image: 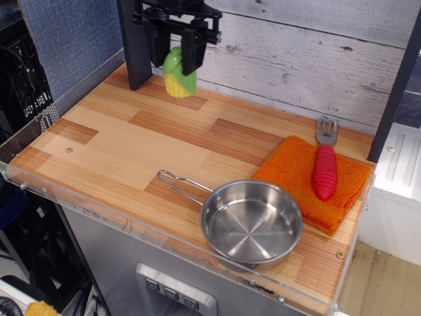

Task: Remove the fruit from the pot. fruit is left of pot

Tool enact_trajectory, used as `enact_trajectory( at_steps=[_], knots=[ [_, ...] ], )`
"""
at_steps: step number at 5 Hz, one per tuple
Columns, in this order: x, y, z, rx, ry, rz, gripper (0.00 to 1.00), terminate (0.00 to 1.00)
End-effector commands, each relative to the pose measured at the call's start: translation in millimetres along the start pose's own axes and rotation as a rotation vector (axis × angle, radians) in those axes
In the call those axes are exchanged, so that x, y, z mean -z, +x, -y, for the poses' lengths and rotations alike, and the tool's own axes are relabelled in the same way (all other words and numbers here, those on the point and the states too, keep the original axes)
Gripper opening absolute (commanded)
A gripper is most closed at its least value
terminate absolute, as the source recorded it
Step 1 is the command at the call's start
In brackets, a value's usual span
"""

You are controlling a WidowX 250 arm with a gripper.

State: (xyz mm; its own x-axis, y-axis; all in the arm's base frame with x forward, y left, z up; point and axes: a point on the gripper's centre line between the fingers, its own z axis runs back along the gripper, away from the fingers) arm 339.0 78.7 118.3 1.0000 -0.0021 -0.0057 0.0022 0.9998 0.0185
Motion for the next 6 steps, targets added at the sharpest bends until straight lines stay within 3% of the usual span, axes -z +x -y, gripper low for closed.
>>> enact_trajectory(
  at_steps=[1,3,5,6],
  knots=[
    [11,-6,-29,-0.020,0.058,0.088,0.00,0.00],
    [41,-5,-33,-0.041,0.009,0.075,0.00,0.00],
    [46,10,1,0.021,-0.055,0.057,0.00,0.00],
    [44,10,8,0.049,-0.063,0.052,1.00,0.00]
  ],
)
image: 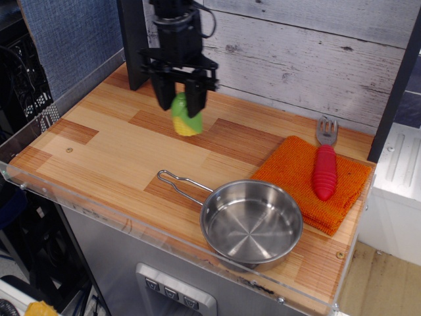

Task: Remove the fruit from the pot. fruit is left of pot

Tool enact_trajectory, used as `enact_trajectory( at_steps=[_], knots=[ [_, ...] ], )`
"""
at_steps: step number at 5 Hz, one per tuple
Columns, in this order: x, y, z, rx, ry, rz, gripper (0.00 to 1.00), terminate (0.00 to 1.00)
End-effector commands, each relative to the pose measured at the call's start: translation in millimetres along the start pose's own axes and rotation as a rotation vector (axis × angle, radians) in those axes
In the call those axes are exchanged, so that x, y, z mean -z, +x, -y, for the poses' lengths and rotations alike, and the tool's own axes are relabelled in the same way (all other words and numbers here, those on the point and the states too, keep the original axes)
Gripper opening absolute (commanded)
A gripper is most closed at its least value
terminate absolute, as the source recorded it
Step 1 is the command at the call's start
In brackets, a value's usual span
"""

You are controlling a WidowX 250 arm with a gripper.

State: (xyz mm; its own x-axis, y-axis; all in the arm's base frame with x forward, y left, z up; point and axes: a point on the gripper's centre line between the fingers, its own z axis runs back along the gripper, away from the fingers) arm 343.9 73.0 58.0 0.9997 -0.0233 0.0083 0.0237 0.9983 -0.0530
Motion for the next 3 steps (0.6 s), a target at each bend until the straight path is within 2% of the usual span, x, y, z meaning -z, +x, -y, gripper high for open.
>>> enact_trajectory(
  at_steps=[1,2,3],
  knots=[
    [-26,6,9,0.047,0.007,0.050,1.00,0.00],
    [-55,6,15,0.052,0.010,0.100,1.00,0.00],
    [-97,4,17,0.037,0.011,0.168,1.00,0.00]
  ],
)
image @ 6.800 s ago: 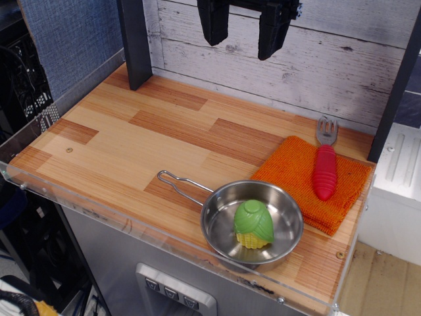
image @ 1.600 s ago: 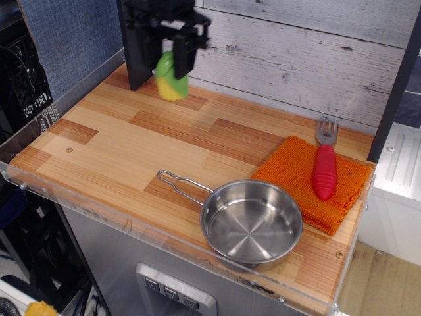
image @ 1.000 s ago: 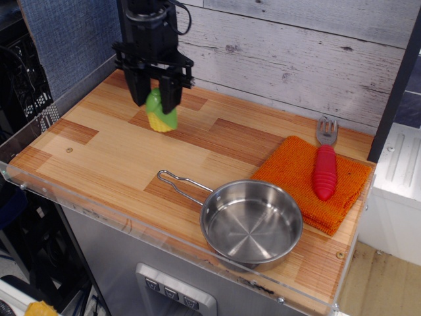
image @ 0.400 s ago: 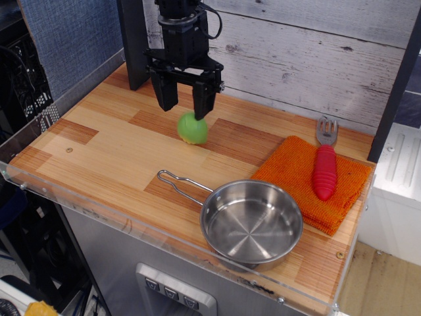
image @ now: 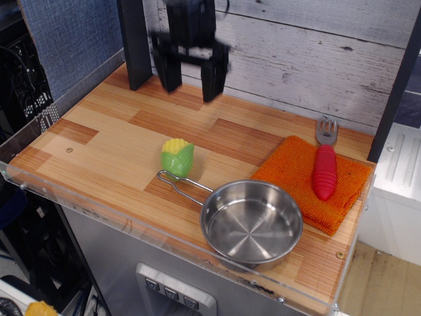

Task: Remove the fruit from the pot. fruit is left of pot

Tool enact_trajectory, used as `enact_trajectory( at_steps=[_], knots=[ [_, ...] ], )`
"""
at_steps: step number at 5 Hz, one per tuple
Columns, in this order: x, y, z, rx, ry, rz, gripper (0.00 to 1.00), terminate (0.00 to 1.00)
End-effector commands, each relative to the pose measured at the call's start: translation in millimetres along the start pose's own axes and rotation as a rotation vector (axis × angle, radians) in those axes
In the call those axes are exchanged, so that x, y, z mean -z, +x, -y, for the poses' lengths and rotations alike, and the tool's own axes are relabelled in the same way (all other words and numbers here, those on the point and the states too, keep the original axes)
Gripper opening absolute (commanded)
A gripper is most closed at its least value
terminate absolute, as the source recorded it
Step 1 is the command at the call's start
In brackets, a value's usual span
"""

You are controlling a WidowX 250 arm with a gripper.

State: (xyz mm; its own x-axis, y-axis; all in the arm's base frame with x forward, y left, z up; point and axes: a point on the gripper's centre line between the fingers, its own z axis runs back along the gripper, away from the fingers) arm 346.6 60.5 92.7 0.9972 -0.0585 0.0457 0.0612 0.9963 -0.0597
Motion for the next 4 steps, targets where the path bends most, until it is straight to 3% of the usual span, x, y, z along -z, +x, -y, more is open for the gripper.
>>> enact_trajectory(
  at_steps=[1,2,3,4],
  knots=[
    [-92.0,1.3,3.3,0.018,0.019,0.139,1.00,0.00],
    [-100.8,2.4,7.9,0.104,0.035,0.079,1.00,0.00],
    [-100.8,2.4,7.9,0.104,0.035,0.079,1.00,0.00],
    [-100.8,2.4,7.9,0.104,0.035,0.079,1.00,1.00]
  ],
)
